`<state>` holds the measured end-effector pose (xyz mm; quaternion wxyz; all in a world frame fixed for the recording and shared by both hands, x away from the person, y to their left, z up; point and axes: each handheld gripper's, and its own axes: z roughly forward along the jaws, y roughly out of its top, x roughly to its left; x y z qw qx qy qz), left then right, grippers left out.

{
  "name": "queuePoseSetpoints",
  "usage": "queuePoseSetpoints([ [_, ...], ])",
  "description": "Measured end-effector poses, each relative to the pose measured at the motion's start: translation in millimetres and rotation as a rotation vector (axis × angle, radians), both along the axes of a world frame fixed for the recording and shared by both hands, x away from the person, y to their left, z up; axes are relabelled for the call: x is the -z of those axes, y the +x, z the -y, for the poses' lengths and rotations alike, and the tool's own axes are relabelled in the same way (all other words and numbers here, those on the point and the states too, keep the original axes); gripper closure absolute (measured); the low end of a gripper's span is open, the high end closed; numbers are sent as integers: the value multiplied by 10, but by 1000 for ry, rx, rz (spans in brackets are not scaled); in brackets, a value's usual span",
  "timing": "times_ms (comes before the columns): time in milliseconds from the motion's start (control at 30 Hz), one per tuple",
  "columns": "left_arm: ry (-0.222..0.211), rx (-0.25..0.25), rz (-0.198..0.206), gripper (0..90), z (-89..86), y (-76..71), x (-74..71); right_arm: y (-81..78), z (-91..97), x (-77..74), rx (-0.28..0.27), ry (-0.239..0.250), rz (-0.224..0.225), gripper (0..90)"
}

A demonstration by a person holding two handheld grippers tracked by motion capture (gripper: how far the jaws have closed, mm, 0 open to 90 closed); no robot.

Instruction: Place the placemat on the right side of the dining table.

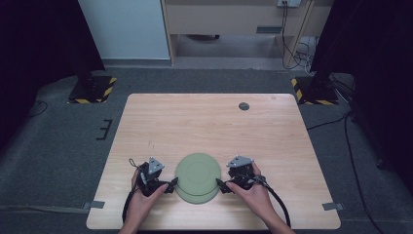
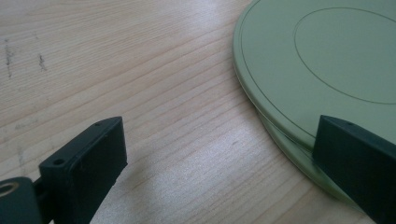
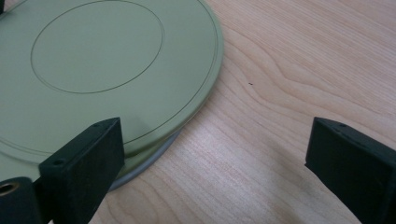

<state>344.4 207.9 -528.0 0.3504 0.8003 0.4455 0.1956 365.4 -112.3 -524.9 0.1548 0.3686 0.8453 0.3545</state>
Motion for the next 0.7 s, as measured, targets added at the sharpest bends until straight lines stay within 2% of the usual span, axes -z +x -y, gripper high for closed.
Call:
queuePoseSetpoints([
  [167, 6, 3, 3, 27, 18, -9, 1, -43, -6, 2, -16, -5, -11, 78],
  [300, 4, -4, 1, 6, 15, 10, 7, -18, -10, 0, -6, -3, -9, 60],
  [400, 20, -18, 17, 6, 37, 26, 2, 16, -18, 5, 11, 0, -1, 56],
  [500, 18, -22, 21, 19, 35, 31, 0, 34, -19, 10, 15, 2, -2, 51],
  [600, 5, -16, 17, 27, 32, 17, -11, 8, -16, -4, 16, 7, 5, 93],
  [700, 11, -15, 21, 28, 49, 12, -9, -18, -19, -13, 8, 8, 4, 87],
])
